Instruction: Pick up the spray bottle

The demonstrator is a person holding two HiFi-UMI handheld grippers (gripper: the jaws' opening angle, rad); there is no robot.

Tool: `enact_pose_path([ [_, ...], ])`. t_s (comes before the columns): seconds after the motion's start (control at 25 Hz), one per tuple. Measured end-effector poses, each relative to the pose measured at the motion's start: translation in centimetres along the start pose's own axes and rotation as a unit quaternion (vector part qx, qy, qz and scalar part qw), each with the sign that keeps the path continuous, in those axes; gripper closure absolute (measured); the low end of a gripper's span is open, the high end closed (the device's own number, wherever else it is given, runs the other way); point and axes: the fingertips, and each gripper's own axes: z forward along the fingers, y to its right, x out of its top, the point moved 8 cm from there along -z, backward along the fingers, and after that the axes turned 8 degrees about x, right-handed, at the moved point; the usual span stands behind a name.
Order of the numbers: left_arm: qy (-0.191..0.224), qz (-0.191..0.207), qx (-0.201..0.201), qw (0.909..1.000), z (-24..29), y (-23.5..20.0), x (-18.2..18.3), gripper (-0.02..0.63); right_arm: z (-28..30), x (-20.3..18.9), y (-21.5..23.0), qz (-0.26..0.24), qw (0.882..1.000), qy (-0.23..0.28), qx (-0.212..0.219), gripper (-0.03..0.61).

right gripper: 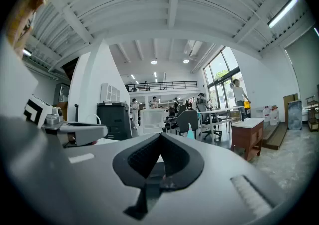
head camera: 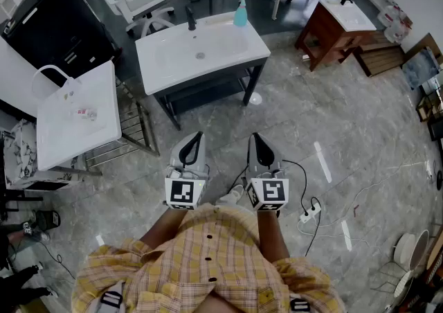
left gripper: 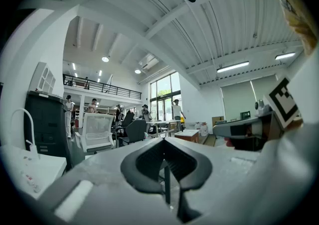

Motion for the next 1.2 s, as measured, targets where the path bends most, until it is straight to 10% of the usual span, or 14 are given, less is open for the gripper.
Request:
enact_pose_path([
  [1.2, -0.03, 0.005, 0.032, 0.999, 9.4, 9.4, -0.8, 0.615, 2.8, 0.6, 12.5, 0.009, 0.998, 0.004, 0.054, 0.581],
])
